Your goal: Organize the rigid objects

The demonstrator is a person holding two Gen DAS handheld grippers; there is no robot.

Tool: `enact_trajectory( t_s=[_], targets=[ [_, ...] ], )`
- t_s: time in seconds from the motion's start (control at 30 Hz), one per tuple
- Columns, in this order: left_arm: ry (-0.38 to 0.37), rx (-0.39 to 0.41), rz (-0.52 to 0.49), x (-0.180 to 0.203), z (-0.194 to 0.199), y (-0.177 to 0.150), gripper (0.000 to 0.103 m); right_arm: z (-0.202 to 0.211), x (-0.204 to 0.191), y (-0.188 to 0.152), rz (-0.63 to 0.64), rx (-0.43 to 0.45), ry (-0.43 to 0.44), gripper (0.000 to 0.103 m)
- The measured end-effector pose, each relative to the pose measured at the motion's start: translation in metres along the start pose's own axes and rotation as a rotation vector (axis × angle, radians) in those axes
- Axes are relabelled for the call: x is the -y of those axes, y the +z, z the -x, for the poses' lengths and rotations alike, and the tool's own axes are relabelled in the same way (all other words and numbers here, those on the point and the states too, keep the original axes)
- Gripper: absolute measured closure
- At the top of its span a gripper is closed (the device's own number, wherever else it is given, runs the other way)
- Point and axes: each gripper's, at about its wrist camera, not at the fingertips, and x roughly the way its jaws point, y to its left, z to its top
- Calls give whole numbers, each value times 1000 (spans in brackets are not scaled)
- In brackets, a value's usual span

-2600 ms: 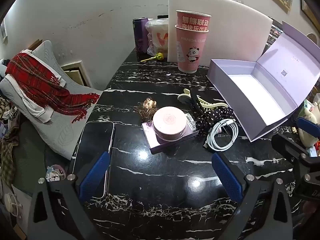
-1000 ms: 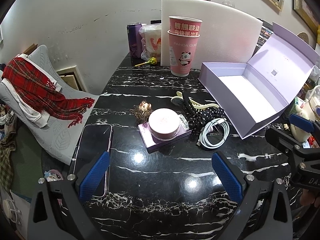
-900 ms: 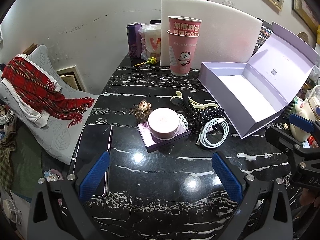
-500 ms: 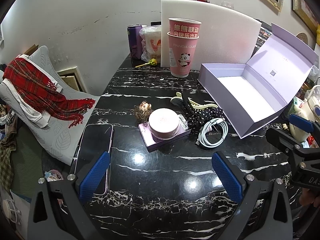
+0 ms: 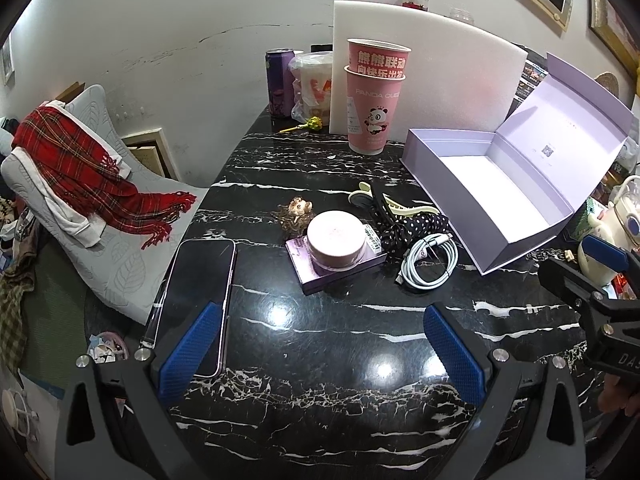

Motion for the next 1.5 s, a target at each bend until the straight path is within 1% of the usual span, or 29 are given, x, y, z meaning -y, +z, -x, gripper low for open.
enact_trajectory(
  t_s=[0.57, 0.83, 1.0, 1.03, 1.17, 1.23, 1.3, 1.4, 1.5],
  targets=[
    [-34, -10, 17, -2, 1, -15, 0, 8, -1, -13, 0, 7, 10, 0],
    [-40, -19, 19, -4, -7, -17, 0, 1, -1, -17, -5, -7, 35, 0],
    [-45, -15, 11, -3, -14, -12, 0, -6, -3, -16, -3, -13, 55, 0],
    [-44, -13, 8, -2, -16, -12, 3, -7, -3, -15, -3, -16, 58, 0],
    [-51, -18, -1, -1, -24, -6, 5, -15, -3, -13, 0, -28, 71, 0],
    [-61, -21, -1, -2, -29, -3, 12, -19, -2, -12, 1, -35, 78, 0],
    [-70, -26, -1, -2, -33, -1, 15, -23, -2, -11, 2, -41, 83, 0],
    [-85, -34, -7, -2, -41, 2, 28, -29, -2, -9, 7, -47, 87, 0],
    [-103, -47, 1, -3, -49, 6, 28, -34, -2, -7, 8, -54, 94, 0]
  ],
)
